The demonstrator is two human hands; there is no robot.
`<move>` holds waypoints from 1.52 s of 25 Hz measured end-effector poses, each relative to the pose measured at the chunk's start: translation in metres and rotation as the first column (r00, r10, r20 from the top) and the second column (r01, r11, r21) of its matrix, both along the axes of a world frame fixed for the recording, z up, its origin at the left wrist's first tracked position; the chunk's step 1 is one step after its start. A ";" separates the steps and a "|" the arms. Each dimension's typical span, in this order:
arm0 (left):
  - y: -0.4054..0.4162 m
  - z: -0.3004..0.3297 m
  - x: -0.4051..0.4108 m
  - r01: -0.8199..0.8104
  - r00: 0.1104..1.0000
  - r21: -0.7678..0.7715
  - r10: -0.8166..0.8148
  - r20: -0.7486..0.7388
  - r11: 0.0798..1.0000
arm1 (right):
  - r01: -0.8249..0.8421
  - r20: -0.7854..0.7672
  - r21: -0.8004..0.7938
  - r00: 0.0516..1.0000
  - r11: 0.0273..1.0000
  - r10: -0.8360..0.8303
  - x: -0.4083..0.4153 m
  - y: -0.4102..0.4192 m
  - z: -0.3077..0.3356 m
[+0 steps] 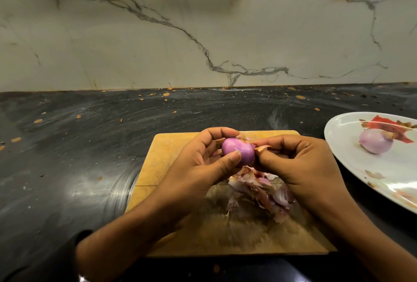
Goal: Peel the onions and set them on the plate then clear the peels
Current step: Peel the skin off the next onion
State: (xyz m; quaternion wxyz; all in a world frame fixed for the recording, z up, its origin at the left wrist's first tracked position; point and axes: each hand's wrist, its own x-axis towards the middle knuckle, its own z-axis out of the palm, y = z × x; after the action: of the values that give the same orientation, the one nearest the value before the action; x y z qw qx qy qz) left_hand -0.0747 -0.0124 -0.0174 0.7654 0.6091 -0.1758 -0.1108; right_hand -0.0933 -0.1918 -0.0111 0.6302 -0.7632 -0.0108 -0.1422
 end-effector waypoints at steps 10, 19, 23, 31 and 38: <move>0.000 0.004 -0.001 0.014 0.999 0.017 -0.015 0.046 1.000 | -0.012 0.038 0.005 0.999 1.000 0.012 -0.002 0.004 -0.002; 0.002 0.004 0.002 0.026 0.998 -0.116 -0.032 -0.048 0.993 | 0.015 0.014 0.095 1.000 0.995 -0.016 0.004 -0.004 -0.005; 0.002 0.004 0.001 0.033 0.999 -0.096 -0.037 -0.034 0.995 | 0.011 0.051 -0.064 0.999 0.998 -0.008 0.002 0.001 -0.005; 0.001 0.002 0.001 0.010 0.999 -0.062 -0.013 -0.041 0.998 | -0.071 0.116 -0.074 0.990 0.995 0.079 -0.001 0.006 -0.006; 0.002 0.001 0.001 -0.041 0.999 -0.037 0.040 -0.017 0.998 | -0.120 0.179 -0.066 0.975 0.991 0.130 -0.002 0.006 -0.004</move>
State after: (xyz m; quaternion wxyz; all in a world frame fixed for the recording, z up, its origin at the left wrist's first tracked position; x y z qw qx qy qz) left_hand -0.0741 -0.0106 -0.0159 0.7801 0.5973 -0.1592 -0.0969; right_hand -0.0958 -0.1858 -0.0150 0.6133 -0.7616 -0.1204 -0.1715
